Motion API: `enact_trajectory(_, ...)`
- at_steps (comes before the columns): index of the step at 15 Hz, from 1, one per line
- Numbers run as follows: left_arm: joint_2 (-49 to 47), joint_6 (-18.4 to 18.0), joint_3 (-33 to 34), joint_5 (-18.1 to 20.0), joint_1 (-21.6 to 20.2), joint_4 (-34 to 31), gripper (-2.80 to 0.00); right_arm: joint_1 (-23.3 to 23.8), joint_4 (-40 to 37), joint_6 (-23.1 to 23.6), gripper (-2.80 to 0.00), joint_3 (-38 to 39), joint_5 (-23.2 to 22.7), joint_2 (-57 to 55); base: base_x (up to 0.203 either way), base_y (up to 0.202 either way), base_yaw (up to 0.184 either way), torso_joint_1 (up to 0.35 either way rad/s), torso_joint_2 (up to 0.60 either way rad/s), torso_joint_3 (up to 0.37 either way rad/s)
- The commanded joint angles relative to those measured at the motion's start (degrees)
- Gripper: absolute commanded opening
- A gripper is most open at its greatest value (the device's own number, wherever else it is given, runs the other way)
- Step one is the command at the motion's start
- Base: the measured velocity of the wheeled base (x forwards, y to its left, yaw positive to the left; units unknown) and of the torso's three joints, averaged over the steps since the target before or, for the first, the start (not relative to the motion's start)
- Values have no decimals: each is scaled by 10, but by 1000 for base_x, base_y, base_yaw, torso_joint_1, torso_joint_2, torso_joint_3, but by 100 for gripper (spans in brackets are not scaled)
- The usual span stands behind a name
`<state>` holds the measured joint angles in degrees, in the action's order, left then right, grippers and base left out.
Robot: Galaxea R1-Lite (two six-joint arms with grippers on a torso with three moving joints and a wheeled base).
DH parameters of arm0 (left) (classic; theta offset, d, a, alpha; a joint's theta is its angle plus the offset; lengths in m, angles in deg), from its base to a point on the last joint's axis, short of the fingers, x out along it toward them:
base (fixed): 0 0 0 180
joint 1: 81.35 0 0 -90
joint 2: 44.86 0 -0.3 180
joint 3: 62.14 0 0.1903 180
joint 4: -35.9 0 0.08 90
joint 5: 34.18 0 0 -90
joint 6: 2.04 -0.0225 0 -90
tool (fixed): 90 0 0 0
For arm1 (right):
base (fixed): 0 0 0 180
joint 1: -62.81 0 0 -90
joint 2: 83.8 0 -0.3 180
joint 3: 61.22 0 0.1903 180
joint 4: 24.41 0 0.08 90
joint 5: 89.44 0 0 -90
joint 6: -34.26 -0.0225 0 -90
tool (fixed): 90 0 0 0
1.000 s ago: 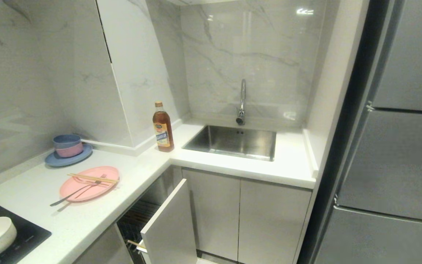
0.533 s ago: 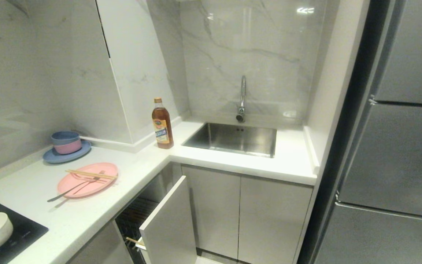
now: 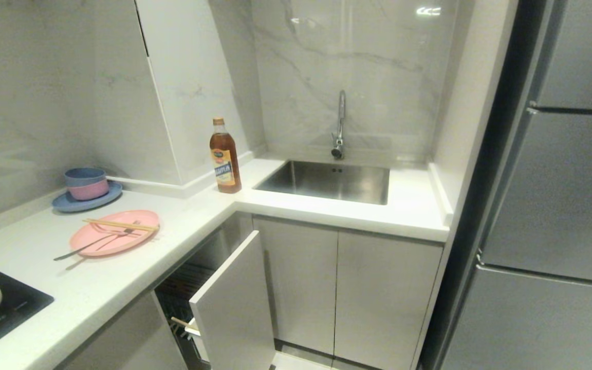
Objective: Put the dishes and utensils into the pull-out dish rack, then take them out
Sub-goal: Open the cupboard
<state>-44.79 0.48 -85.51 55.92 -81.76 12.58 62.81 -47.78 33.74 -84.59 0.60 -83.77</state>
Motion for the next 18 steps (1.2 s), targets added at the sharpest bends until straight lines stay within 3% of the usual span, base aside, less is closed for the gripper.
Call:
enact_trajectory(1, -1, 0, 0, 0, 0, 0, -280, 0, 0, 0, -280, 0, 0, 0, 0, 0, 0, -239, 542, 313)
enact_trajectory(18, -1, 0, 0, 0, 0, 0, -280, 0, 0, 1, -280, 0, 0, 0, 0, 0, 0, -186, 485, 298)
